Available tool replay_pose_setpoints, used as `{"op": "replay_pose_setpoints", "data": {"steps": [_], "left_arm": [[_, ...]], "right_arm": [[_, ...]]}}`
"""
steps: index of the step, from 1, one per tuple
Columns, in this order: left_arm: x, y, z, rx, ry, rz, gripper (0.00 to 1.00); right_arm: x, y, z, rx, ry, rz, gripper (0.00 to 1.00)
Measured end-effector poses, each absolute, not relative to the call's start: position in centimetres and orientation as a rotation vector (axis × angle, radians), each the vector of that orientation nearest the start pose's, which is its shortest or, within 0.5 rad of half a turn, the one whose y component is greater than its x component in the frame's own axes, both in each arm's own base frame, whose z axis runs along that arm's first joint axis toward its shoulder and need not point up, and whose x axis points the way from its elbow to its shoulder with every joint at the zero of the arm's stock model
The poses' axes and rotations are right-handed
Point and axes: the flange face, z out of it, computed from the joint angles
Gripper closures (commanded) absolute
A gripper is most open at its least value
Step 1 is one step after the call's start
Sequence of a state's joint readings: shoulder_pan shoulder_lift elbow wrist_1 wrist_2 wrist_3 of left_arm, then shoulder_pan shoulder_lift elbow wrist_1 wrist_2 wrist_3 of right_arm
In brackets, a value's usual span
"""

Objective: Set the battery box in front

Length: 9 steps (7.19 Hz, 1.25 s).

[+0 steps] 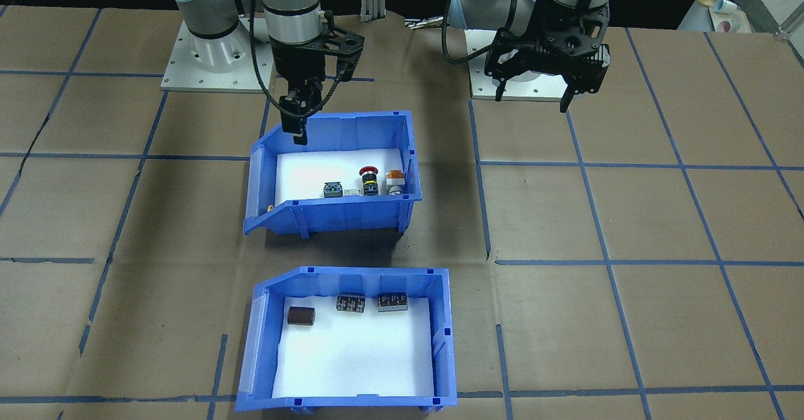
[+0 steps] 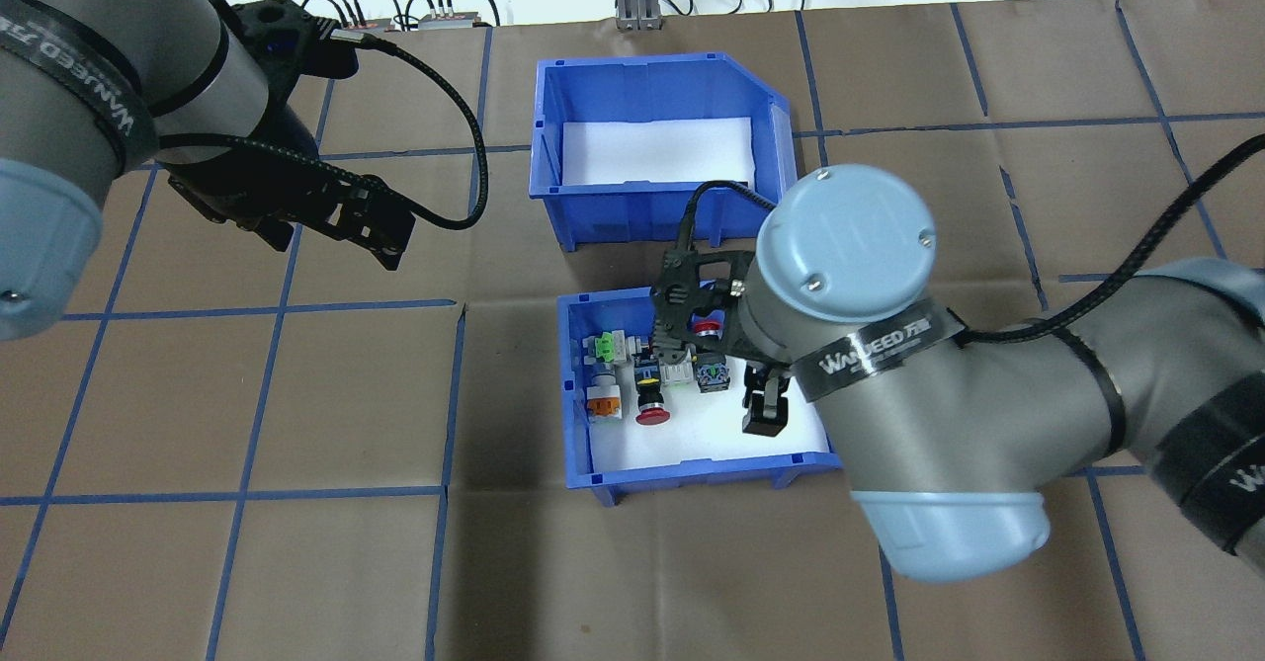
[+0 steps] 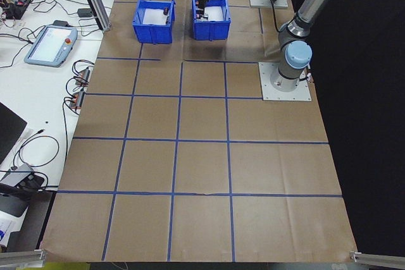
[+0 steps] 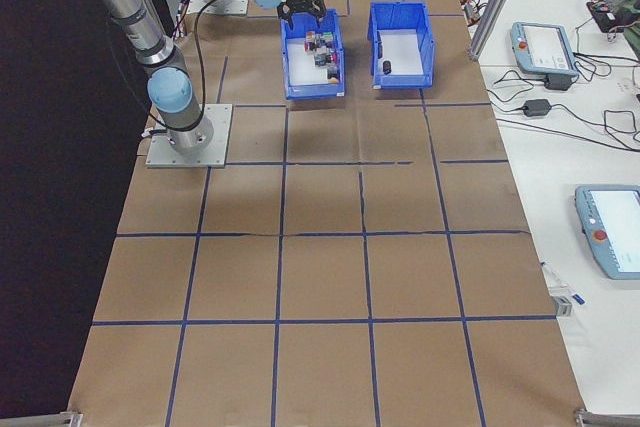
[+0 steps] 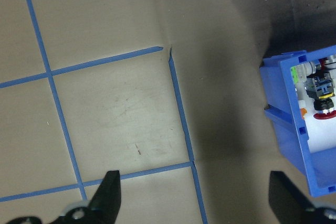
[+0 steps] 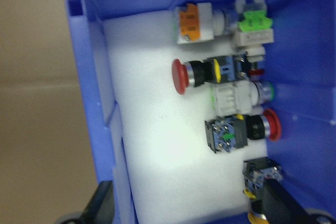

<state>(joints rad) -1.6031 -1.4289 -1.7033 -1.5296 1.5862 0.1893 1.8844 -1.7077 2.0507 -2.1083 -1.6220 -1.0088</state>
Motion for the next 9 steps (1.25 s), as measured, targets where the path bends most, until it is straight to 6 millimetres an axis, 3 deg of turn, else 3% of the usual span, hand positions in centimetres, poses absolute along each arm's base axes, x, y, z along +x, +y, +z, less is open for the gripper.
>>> {"op": "replay_pose_setpoints", "data": {"steps": [3, 5, 7, 9], "left_arm": [[-14.6, -43.2, 49.3, 0.368, 3.099, -0.084, 0.01], [-14.6, -43.2, 49.3, 0.370, 3.101, -0.086, 0.01], [-14.6, -43.3, 49.3, 0.371, 3.101, -0.087, 0.01], [-14.6, -43.3, 49.3, 0.369, 3.101, -0.090, 0.01]], "right_arm": [[19.2, -41.1, 39.9, -1.288, 2.942, -0.318, 0.00], [15.2, -43.1, 42.2, -0.757, 3.067, -0.239, 0.00], [13.1, -44.2, 44.7, -0.278, 3.130, -0.155, 0.00], [12.7, -45.6, 45.7, 0.045, 3.138, -0.069, 0.00]]}}
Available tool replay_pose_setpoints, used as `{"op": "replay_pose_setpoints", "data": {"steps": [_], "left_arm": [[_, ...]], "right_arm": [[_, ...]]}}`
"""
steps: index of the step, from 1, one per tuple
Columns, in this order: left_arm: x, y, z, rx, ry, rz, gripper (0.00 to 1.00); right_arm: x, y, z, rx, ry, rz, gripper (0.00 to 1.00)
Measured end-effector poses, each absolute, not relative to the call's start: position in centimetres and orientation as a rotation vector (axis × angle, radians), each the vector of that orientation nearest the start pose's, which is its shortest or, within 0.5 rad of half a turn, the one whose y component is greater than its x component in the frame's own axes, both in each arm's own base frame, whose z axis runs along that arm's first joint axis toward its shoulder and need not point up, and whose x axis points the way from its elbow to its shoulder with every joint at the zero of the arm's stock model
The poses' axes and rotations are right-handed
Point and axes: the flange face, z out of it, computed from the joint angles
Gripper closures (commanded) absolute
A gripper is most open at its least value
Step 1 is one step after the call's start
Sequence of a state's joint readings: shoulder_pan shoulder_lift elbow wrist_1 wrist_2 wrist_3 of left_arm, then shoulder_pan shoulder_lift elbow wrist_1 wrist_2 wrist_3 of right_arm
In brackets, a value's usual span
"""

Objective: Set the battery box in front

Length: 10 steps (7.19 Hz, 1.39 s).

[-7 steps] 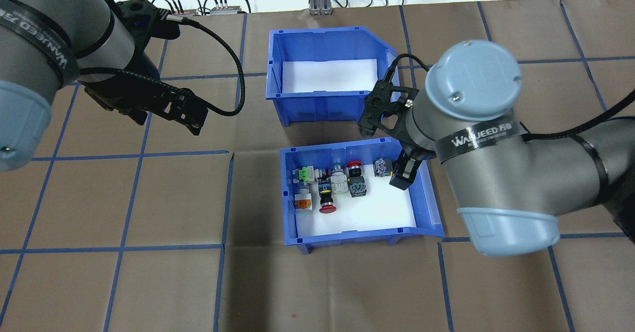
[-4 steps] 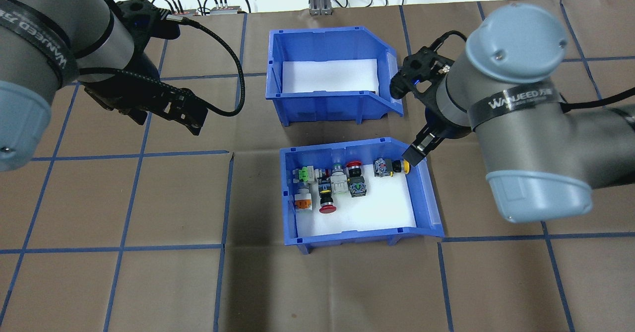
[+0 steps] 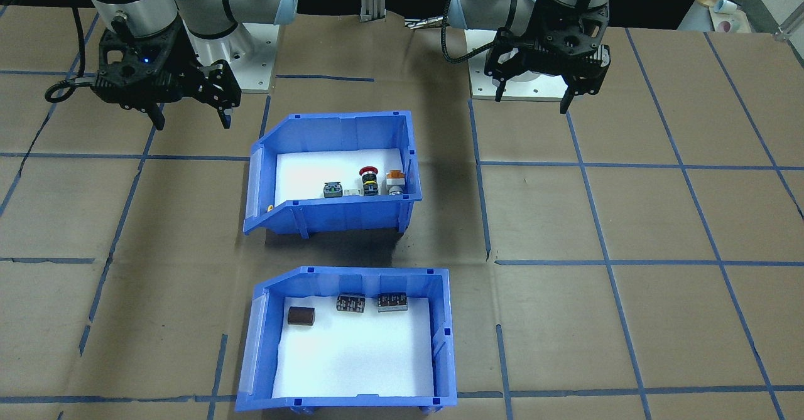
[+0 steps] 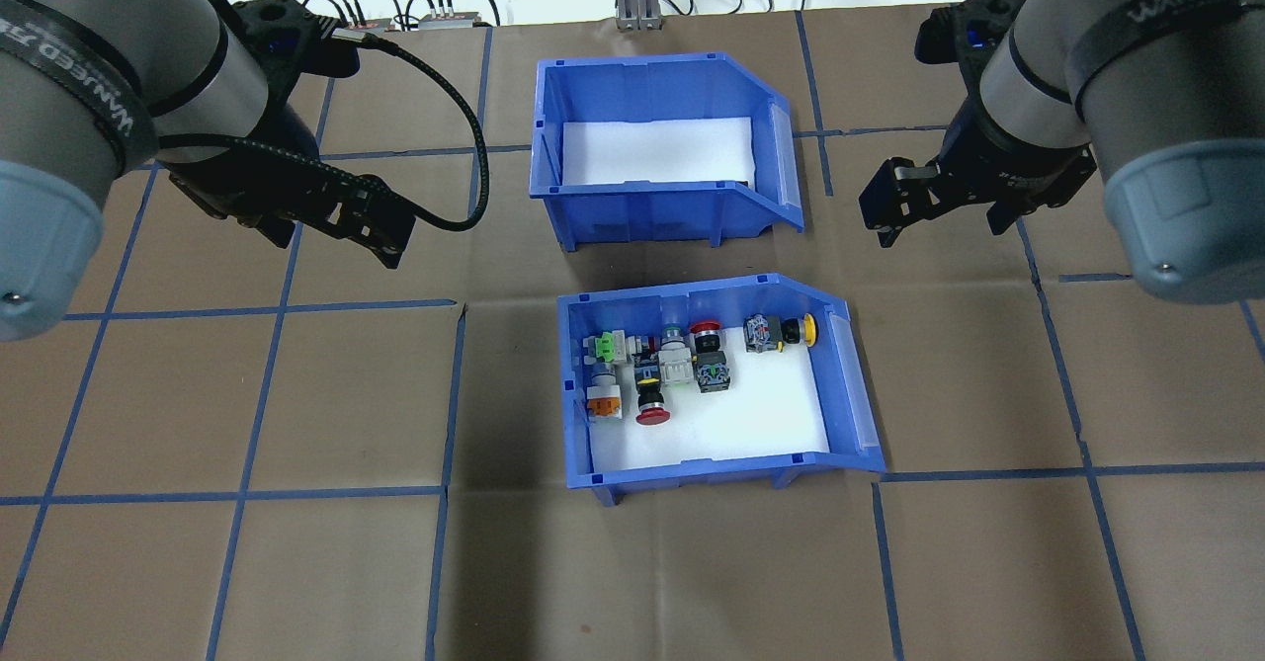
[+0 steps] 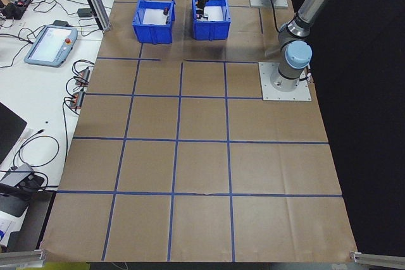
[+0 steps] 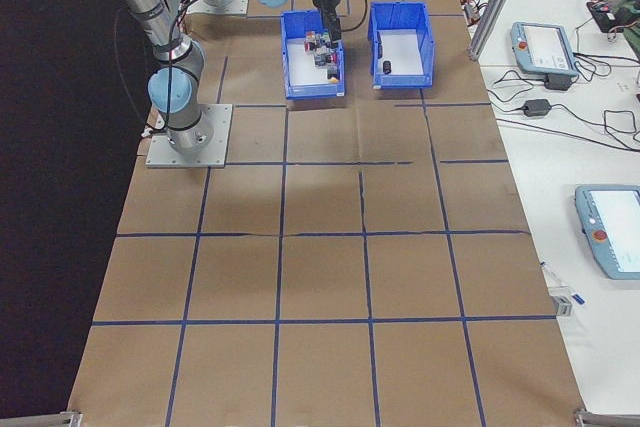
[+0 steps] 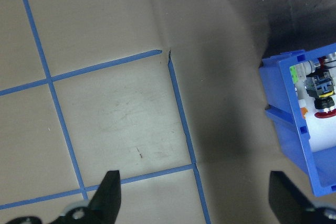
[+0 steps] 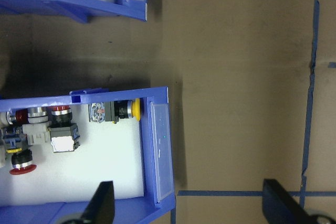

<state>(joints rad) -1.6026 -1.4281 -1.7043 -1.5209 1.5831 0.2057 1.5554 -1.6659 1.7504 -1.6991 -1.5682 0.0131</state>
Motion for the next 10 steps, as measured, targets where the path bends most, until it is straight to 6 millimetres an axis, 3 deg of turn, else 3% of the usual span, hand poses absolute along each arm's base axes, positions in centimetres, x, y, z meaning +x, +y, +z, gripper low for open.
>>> {"op": "replay_pose_setpoints", "data": {"steps": [2, 4, 10], "left_arm": [[-14.6, -43.3, 49.3, 0.369, 3.101, -0.091, 0.01], [-14.6, -43.3, 49.3, 0.369, 3.101, -0.090, 0.01], [-14.6, -43.3, 49.3, 0.370, 3.101, -0.091, 0.01]], "right_arm": [[12.5, -48.3, 45.9, 0.173, 3.136, 0.015, 0.00], [12.5, -50.1, 46.4, 0.187, 3.136, 0.067, 0.00], [12.6, -50.5, 46.2, 0.185, 3.136, 0.099, 0.00]]}}
